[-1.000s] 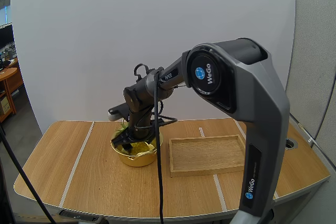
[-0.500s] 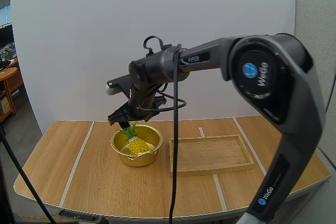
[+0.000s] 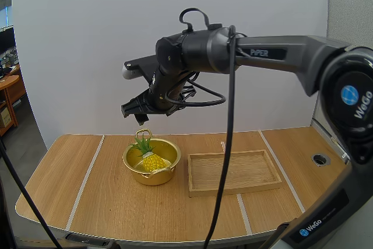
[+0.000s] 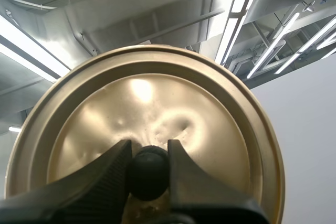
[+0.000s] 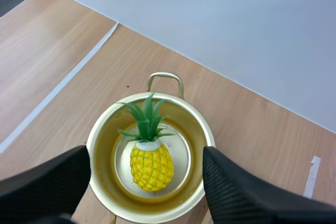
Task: Open the pot, put the pineapple inside, and close it
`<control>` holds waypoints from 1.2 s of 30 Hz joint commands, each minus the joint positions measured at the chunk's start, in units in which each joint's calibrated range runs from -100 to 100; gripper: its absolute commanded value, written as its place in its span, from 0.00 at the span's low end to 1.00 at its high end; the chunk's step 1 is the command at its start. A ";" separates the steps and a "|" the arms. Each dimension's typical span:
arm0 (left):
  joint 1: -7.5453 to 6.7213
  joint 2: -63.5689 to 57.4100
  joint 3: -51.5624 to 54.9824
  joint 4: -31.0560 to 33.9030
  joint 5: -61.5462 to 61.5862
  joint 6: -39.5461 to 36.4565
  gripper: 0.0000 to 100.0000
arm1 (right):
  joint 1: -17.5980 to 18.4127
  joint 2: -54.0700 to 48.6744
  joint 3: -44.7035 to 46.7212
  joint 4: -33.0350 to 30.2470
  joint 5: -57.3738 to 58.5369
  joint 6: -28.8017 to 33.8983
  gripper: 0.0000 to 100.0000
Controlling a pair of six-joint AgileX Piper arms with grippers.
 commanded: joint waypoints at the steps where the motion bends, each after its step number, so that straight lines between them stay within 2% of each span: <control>1: 0.01 -0.45 -0.36 0.01 -1.65 -0.39 0.00 | -0.03 -0.67 -0.36 -0.65 0.82 0.91 1.00; 3: 0.01 -0.45 -0.36 0.01 -1.65 -0.39 0.00 | -0.03 -0.54 -0.36 -0.65 0.23 1.11 1.00; 4: 0.01 -0.45 -0.36 0.01 -1.65 -0.39 0.00 | -0.03 -0.54 -0.36 -0.65 -0.04 1.08 0.86; 6: 0.01 -0.45 -0.36 0.01 -1.65 -0.39 0.00 | -0.03 -0.54 -0.36 -0.41 -0.37 1.08 0.47; 8: 0.01 -0.45 -0.36 0.01 -1.65 -0.39 0.00 | -0.03 -0.54 -0.36 0.10 -0.97 0.57 0.00; 15: 0.01 -0.45 -0.36 0.01 -1.65 -0.39 0.00 | -0.03 0.29 -0.36 0.96 -4.20 -0.37 0.00; 36: 0.01 -0.45 -0.36 0.01 -1.65 -0.39 0.00 | -0.03 18.37 -0.36 0.73 -16.83 -1.46 0.00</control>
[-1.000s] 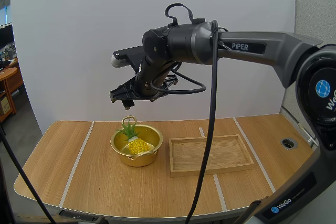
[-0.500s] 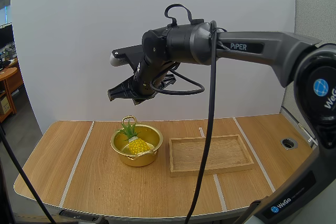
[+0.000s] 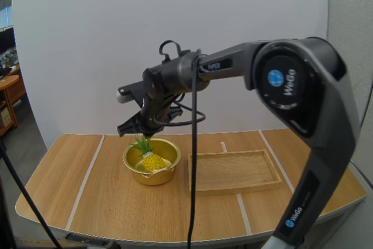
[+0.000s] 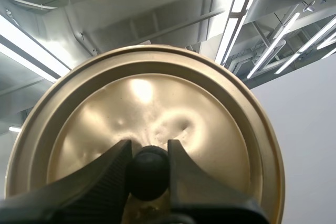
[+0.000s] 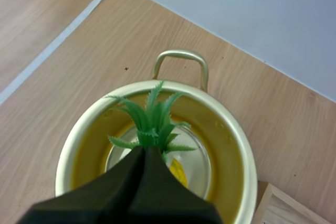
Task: Open the pot, put the pineapple inside, and close it
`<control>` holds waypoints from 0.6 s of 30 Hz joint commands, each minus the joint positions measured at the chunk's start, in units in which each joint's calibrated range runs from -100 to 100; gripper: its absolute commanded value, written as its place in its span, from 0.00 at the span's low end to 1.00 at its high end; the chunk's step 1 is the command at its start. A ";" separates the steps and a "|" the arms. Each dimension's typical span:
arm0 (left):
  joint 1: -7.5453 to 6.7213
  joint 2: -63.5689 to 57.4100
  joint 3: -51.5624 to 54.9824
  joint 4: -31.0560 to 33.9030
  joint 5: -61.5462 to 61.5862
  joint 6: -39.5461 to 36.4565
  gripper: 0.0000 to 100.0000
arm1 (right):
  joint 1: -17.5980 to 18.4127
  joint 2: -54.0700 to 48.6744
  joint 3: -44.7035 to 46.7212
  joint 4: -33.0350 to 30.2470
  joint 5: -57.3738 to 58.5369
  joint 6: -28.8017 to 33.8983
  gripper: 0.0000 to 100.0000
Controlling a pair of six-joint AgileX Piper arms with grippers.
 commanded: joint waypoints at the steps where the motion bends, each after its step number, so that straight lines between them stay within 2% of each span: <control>1: 0.01 -0.45 -0.36 0.01 -1.65 -0.39 0.00 | -0.03 1.13 -0.36 -0.17 -2.96 -0.56 0.00; 18: 0.01 -0.45 -0.36 0.01 -1.65 -0.39 0.00 | -0.03 7.80 -0.36 -0.92 -8.13 -0.56 0.00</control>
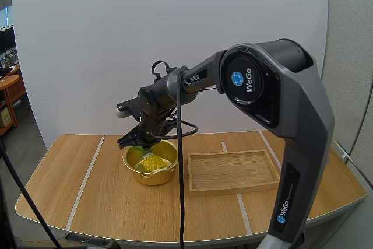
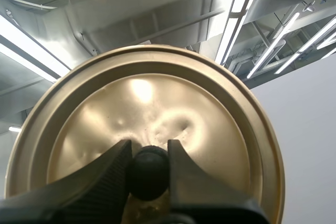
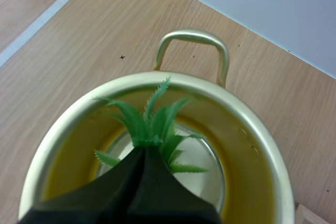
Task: Open the pot, put the pineapple inside, and close it
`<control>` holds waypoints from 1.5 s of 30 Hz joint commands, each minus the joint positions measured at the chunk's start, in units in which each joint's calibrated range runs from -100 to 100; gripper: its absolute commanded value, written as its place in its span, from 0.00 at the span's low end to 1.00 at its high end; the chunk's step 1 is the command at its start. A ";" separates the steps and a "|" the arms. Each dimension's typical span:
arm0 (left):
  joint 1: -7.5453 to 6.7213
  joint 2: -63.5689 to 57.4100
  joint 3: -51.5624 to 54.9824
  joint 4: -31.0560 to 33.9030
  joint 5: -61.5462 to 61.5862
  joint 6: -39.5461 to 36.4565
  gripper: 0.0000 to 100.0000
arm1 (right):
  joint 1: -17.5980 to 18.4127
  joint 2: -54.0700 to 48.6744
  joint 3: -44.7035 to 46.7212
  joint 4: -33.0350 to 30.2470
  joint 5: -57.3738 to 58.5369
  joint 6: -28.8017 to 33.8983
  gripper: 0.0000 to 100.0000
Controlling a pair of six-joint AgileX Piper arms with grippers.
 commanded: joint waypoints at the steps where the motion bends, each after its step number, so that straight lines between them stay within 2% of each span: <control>1: 0.01 -0.45 -0.36 0.01 -1.65 -0.39 0.00 | -0.03 0.51 -0.32 -1.06 -1.51 -0.44 0.00; 10: 0.01 -0.45 -0.36 0.01 -1.65 -0.39 0.00 | -0.03 1.52 -0.32 -1.30 -1.51 -0.44 0.00; 15: 0.01 -0.45 -0.36 0.01 -1.65 -0.39 0.00 | -0.03 -1.45 -0.32 -1.30 -1.08 -0.44 0.00; 21: 0.01 -0.45 -0.36 0.01 -1.65 -0.39 0.00 | -0.03 -11.58 -0.32 -1.19 2.50 -0.05 0.00; 45: 0.01 -0.45 -0.36 0.01 -1.65 -0.39 0.00 | -0.03 -59.71 3.49 -0.36 38.80 0.34 0.00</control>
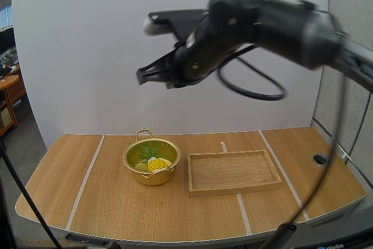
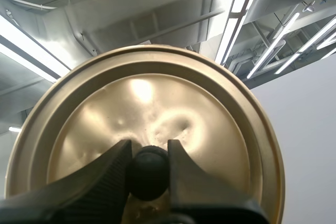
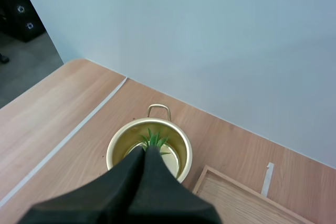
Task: Open the pot, put the pineapple inside, and close it
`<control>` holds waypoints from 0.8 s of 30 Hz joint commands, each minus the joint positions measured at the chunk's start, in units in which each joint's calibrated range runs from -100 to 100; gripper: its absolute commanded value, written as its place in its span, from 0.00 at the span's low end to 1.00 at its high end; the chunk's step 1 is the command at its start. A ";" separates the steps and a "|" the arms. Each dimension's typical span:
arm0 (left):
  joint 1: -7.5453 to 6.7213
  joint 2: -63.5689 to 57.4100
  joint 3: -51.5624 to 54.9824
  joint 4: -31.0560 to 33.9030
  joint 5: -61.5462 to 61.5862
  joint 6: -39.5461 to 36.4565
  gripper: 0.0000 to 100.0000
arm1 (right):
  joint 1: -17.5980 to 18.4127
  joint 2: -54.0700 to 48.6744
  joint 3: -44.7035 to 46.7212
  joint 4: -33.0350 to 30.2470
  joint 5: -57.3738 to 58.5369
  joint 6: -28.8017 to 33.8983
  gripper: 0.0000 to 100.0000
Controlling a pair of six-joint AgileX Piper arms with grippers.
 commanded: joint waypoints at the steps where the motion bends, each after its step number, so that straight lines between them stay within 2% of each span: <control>1: 0.01 -0.45 -0.36 0.01 -1.65 -0.39 0.00 | -0.03 -5.59 0.24 0.32 5.38 0.01 0.00; 6: 0.01 -0.45 -0.36 0.01 -1.65 -0.39 0.00 | -0.03 -12.25 0.24 0.46 15.02 -0.21 0.00; 12: 0.01 -0.45 -0.36 0.01 -1.65 -0.39 0.00 | -0.03 -16.93 1.95 0.74 21.16 -1.79 0.00; 24: 0.01 -0.45 -0.36 0.01 -1.65 -0.39 0.00 | -1.72 -26.02 11.64 0.99 21.16 -2.73 0.00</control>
